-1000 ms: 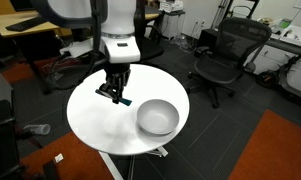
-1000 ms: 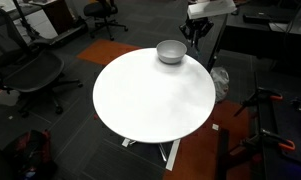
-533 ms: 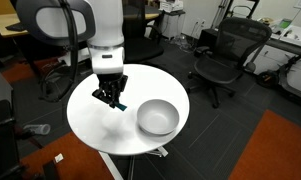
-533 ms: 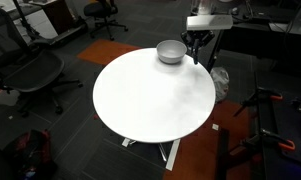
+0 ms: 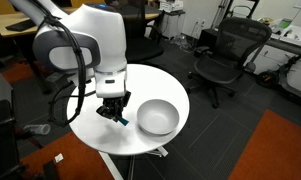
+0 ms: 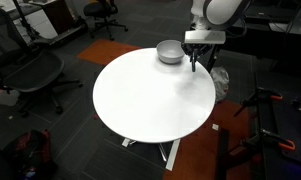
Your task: Remove the marker from the grey bowl
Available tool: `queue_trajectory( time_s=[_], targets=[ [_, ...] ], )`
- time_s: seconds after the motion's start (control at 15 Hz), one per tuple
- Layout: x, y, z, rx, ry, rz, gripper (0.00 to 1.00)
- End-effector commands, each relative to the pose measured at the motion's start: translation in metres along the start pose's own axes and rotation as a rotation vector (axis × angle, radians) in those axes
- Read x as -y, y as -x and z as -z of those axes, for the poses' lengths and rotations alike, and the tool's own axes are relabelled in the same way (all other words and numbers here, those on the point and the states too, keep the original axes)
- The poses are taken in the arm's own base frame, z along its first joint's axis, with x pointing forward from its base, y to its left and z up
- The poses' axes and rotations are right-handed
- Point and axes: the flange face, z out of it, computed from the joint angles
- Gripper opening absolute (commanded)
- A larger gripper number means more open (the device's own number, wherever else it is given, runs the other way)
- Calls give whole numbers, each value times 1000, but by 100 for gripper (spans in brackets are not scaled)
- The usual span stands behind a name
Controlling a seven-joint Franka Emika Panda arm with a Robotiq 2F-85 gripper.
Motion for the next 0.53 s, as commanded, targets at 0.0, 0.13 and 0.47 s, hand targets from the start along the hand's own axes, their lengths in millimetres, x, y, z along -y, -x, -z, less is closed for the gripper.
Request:
queue_trajectory(
  time_s=[0.0,0.13,0.47],
  targets=[
    [1,-11,-16,10,-12,-45,5],
    [2,-16,-25,14,-8,-58,5],
    [9,-26,-39,17,2,-73,5]
  ],
)
